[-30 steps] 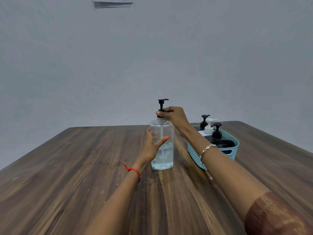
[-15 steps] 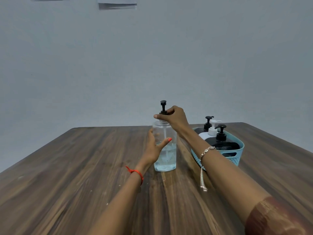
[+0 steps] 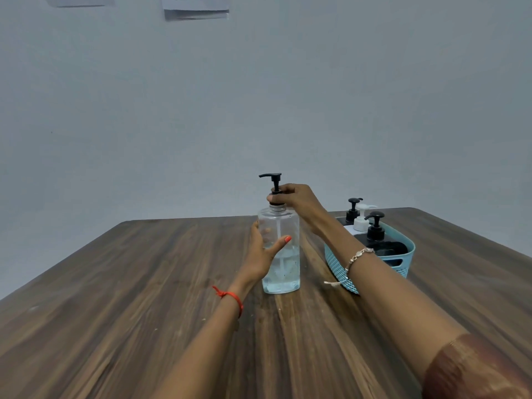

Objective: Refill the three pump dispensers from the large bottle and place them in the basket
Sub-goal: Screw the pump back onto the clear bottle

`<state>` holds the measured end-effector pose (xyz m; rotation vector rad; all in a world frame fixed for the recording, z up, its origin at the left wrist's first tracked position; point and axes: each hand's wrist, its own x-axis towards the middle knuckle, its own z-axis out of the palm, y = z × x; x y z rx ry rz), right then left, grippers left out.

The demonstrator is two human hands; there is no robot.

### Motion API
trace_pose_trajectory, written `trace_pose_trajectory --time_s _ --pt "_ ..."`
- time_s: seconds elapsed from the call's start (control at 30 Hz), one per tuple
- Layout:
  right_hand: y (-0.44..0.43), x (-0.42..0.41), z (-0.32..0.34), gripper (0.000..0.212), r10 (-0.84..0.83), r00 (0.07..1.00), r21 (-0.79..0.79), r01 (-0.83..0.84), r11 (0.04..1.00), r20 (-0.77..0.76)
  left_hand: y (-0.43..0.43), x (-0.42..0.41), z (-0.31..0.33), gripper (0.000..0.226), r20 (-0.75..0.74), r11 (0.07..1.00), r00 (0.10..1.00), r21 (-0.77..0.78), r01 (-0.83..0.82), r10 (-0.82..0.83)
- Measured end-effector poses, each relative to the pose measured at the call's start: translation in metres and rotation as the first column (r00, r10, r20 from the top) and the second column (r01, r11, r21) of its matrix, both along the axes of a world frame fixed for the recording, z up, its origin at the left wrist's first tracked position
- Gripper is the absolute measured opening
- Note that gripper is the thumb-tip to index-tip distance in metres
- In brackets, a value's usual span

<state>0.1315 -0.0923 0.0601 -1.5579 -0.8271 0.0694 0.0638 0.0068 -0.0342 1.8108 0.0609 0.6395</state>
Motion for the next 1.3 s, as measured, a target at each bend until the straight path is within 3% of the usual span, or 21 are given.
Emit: trace_pose_trajectory --time_s 0.1,0.27,0.33,0.4,0.57,0.87,1.0,1.07,1.13,1.3 --pt "-0.006 0.005 0.002 0.019 0.054 0.998 -0.041 -0.055 0.998 -0.033 0.000 0.001 0.001 0.078 -0.012 1.000 1.000 0.006 0.011 -0.011" --pt "0.003 0.003 -0.005 0.019 -0.075 0.997 0.016 0.075 0.997 -0.004 -0.001 0.001 0.001 0.082 -0.015 1.000 1.000 -0.006 0.011 -0.011" --pt "0.003 0.003 -0.007 0.028 -0.097 0.995 0.046 0.098 0.994 -0.007 -0.001 0.001 0.002 0.082 -0.021 1.000 1.000 -0.004 0.012 -0.012" --pt "0.001 0.003 -0.007 0.034 -0.083 0.997 0.042 0.083 0.996 -0.004 -0.001 0.001 0.001 0.081 -0.019 1.000 1.000 -0.005 0.011 -0.012" --pt "-0.002 0.002 -0.004 0.026 -0.011 1.000 -0.044 0.012 0.999 0.028 -0.002 0.001 0.001 0.078 -0.006 1.000 1.000 -0.005 0.014 -0.014" --pt "0.011 -0.019 -0.014 0.021 -0.264 0.963 0.082 0.260 0.962 0.047 -0.005 0.003 0.000 0.065 0.023 0.998 0.999 -0.050 -0.028 0.029" --pt "0.025 -0.028 -0.020 0.018 -0.420 0.900 0.125 0.406 0.905 0.116 -0.002 0.002 0.000 0.086 -0.010 1.000 1.000 0.011 -0.022 0.022" --pt "0.028 -0.030 -0.022 0.022 -0.465 0.872 0.131 0.448 0.884 0.153 0.000 0.001 0.001 0.079 -0.032 1.000 0.999 0.025 -0.009 0.010" --pt "0.027 -0.030 -0.023 0.026 -0.470 0.864 0.122 0.454 0.882 0.179 0.000 -0.005 0.005 0.066 -0.039 0.999 0.999 0.045 0.006 -0.005" --pt "0.015 -0.025 -0.018 0.024 -0.348 0.927 0.112 0.335 0.936 0.139 0.001 -0.008 0.007 0.078 -0.065 0.998 0.997 0.035 0.054 -0.052"
